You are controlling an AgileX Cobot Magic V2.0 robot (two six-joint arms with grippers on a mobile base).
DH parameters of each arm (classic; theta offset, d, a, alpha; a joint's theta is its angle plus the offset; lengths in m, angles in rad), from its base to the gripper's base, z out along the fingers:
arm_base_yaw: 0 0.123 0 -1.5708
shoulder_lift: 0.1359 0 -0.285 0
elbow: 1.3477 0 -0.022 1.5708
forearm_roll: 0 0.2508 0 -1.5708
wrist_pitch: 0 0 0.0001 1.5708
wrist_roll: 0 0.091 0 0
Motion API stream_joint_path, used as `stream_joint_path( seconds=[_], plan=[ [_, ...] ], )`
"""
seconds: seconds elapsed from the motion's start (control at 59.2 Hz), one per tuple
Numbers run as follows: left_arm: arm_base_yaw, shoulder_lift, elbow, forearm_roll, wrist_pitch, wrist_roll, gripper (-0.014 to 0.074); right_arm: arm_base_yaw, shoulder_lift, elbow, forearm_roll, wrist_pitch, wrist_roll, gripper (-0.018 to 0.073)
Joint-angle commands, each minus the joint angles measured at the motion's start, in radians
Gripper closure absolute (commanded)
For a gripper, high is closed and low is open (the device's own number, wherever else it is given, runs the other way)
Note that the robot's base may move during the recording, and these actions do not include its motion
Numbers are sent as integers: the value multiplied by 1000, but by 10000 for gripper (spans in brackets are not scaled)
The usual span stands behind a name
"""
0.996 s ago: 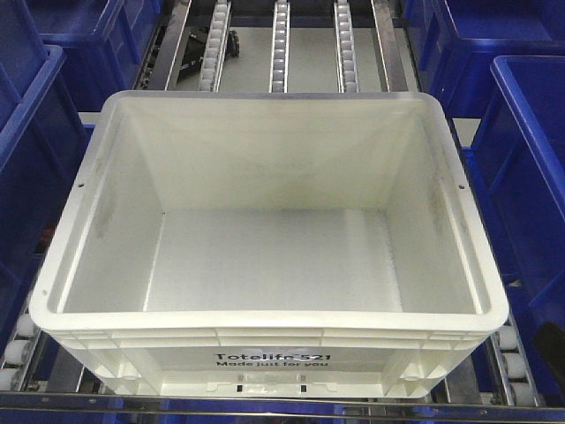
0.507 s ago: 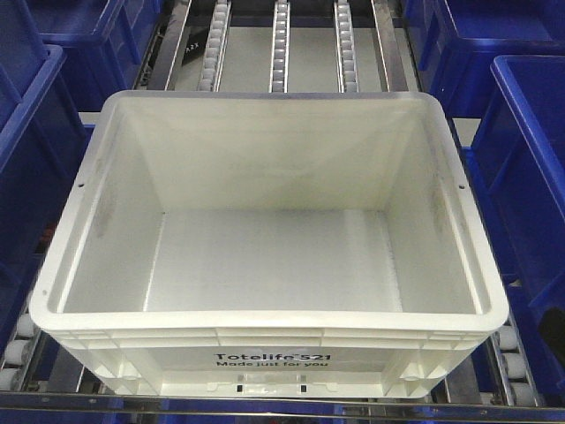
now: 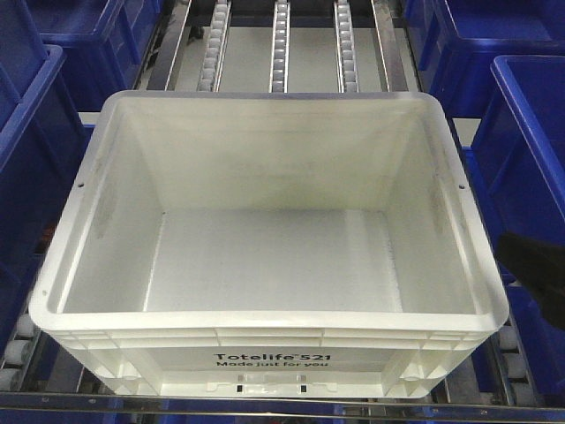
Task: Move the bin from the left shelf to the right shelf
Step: 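Lower both grippers onto the tote's side rims and close them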
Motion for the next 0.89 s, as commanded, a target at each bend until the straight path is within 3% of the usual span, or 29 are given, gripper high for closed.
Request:
stream_joint_path(
  seconds=[0.0,0.186,0.608,0.878],
  plan=[
    [-7,50,-38,-61,-89,14,157,3,47,-58,7,-64,0,-10],
    [-7,161,-38,-65,-150,65,157,3,129,-87,7,-76,-4,-10],
    [-7,359,-38,-84,-235,65,157,3,256,-162,6,-79,-7,-10],
    [-7,446,-156,-84,-164,61,157,3,348,-264,6,-30,1,-10]
  ],
)
